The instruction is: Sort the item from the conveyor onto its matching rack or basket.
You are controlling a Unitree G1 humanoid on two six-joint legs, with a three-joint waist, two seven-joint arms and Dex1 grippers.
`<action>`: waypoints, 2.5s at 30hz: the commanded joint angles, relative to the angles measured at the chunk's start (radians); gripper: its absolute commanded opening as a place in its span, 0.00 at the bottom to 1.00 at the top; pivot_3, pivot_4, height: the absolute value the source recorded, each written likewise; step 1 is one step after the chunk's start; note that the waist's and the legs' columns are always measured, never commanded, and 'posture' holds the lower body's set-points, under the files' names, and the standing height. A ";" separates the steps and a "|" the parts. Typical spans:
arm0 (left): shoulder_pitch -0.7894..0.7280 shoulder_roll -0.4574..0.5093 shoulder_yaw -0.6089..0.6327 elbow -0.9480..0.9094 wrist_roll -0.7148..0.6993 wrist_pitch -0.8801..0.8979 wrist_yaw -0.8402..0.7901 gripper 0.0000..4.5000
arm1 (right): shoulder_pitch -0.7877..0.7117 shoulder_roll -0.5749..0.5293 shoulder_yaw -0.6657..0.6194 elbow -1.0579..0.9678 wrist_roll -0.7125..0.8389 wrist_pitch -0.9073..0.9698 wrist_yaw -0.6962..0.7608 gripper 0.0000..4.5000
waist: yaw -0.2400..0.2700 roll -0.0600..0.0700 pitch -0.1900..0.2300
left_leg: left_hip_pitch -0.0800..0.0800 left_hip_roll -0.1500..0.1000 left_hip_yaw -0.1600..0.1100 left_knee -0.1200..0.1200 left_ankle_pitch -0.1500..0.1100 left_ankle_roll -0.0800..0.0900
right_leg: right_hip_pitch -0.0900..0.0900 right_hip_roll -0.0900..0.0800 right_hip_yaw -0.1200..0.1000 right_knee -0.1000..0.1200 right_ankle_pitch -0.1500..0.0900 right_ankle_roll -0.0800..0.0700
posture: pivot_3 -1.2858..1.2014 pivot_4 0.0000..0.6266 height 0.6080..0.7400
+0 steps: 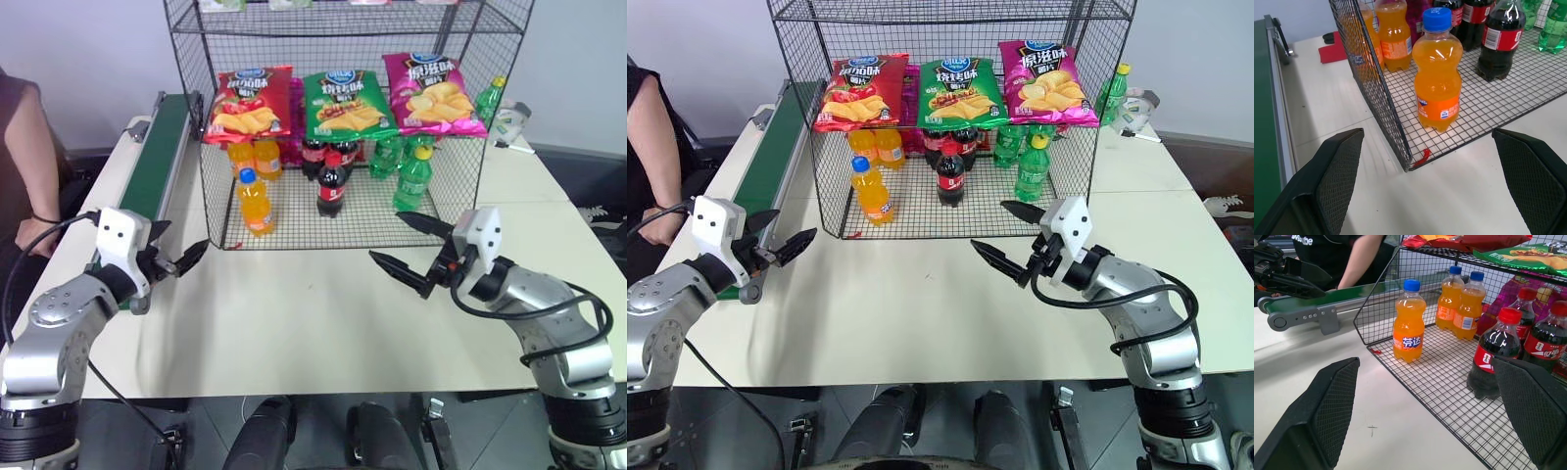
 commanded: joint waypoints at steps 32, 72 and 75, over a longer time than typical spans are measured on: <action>-0.002 -0.001 0.015 -0.060 -0.007 0.022 0.010 0.98 | -0.032 0.014 0.011 -0.019 0.011 0.005 0.000 1.00 | 0.000 0.000 0.000 | 0.000 0.000 0.000 -0.001 0.000 0.000 | 0.000 0.000 0.000 -0.002 0.000 0.000 | 0.52 0.24 1.00; -0.002 -0.043 0.072 -0.028 -0.017 -0.014 0.096 0.98 | -0.070 0.044 0.050 0.036 -0.009 -0.059 0.007 1.00 | 0.000 0.000 0.000 | 0.000 0.000 0.000 -0.001 0.000 0.000 | -0.001 0.000 0.000 -0.002 0.000 0.000 | 0.52 0.24 1.00; 0.002 -0.048 0.092 -0.014 -0.010 -0.016 0.118 0.98 | -0.069 0.041 0.050 0.030 -0.004 -0.050 0.009 1.00 | 0.000 0.000 0.000 | 0.000 0.000 0.000 -0.001 0.000 0.000 | -0.001 0.000 0.000 -0.002 0.000 0.000 | 0.52 0.24 1.00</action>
